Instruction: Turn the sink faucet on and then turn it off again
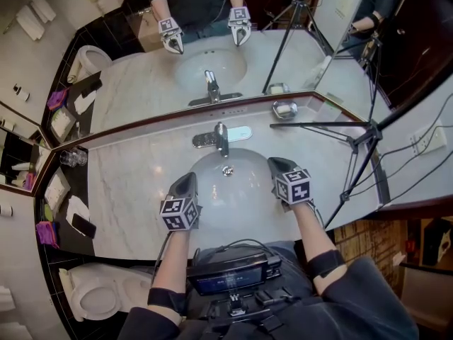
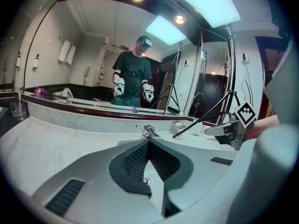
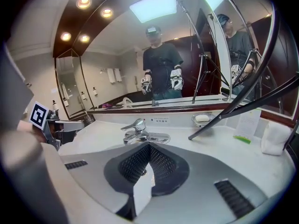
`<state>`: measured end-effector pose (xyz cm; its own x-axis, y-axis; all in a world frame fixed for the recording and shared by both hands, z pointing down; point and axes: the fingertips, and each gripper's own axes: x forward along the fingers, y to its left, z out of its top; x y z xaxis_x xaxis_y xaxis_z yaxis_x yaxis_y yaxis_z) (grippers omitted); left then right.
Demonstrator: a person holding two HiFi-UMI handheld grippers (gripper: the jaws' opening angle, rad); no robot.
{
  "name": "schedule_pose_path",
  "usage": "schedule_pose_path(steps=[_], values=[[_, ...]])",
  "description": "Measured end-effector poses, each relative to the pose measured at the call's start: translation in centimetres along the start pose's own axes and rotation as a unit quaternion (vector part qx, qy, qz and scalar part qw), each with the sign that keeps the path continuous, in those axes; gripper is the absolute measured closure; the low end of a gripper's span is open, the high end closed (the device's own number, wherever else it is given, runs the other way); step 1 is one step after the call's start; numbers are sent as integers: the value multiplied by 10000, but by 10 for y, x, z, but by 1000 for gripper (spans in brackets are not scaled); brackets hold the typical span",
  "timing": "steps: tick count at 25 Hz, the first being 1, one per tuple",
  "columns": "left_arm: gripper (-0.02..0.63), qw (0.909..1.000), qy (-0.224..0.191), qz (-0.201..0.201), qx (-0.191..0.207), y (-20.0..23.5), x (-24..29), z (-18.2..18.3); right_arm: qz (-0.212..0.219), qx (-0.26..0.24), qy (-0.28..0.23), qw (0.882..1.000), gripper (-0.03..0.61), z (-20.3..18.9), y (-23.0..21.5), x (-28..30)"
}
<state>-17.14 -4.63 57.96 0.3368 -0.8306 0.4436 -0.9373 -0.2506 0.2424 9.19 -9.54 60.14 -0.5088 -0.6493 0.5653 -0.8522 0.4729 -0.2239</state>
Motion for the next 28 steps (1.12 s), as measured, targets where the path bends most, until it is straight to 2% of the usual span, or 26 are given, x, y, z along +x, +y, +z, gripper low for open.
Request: schedule_pose_path(steps=[9,11,15,18,21,24,26,28], values=[[607,9997,34,-36,220,-2,8,-1,91,-88,97,9999,560,-4,9,5],[577,9992,115,-126,351,-6,13,-3,118,-106,117,9998,560,-6,11,6],[500,9955,298,-300,854,-15,28,-8,142,-116,157,9997,560,-10,11,8],[449,9883,475,-434,1381,-22,42,-6,135,-101,183,9997,560,-12,9,11],[402,9765,657,-607,1961,-33,58,-1,126,-72,204,9997,560,-14,7,12],[377,9584,826,-572,2671,-33,77,-6,102,-43,246,9996,560,-17,3,14],[374,9388,908,-505,3285,-33,89,-7,85,-21,272,9996,560,-19,0,14],[365,9138,969,-437,3920,-33,101,-6,69,2,300,9995,560,-21,-2,16]])
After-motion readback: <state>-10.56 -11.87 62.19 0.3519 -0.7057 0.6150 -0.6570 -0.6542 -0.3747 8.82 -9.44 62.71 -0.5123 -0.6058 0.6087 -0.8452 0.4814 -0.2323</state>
